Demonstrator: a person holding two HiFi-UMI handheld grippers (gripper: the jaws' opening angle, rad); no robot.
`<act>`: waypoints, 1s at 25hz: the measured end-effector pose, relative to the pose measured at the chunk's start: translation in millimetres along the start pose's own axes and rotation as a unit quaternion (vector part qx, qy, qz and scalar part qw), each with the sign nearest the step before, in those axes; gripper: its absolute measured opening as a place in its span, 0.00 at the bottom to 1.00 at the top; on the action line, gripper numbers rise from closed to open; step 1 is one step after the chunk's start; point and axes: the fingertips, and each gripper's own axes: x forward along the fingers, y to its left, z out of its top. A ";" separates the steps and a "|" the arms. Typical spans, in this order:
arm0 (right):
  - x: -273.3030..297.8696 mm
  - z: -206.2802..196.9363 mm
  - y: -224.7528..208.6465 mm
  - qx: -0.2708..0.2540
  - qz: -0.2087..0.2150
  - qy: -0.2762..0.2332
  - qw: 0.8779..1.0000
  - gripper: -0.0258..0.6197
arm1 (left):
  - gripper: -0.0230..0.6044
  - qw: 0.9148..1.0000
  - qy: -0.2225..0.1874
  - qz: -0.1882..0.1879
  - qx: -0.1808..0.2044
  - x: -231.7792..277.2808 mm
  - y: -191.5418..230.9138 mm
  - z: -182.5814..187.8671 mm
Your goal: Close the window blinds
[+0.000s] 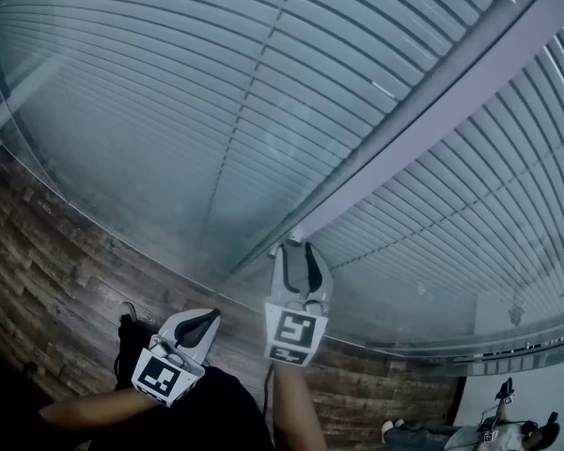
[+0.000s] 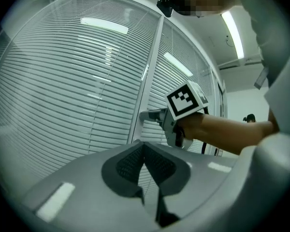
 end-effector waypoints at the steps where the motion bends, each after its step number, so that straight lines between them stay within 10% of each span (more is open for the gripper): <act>1: 0.8 -0.1 -3.6 0.056 0.002 -0.011 0.998 0.31 | 0.04 1.000 0.001 0.001 -0.001 0.0 0.8 -0.9; 7: -0.9 -8.7 -8.0 0.218 0.007 -0.049 0.975 0.27 | 0.04 1.000 -0.006 0.009 0.000 -5.4 4.7 -1.9; 12: -21.7 -7.6 2.0 0.200 -0.003 -0.080 0.977 0.04 | 0.04 1.000 -0.011 0.012 0.000 -11.4 12.2 3.6; 25: -72.8 -19.4 28.2 0.123 -0.007 -0.079 0.989 0.04 | 0.04 1.000 -0.018 -0.006 0.009 -2.0 6.7 7.7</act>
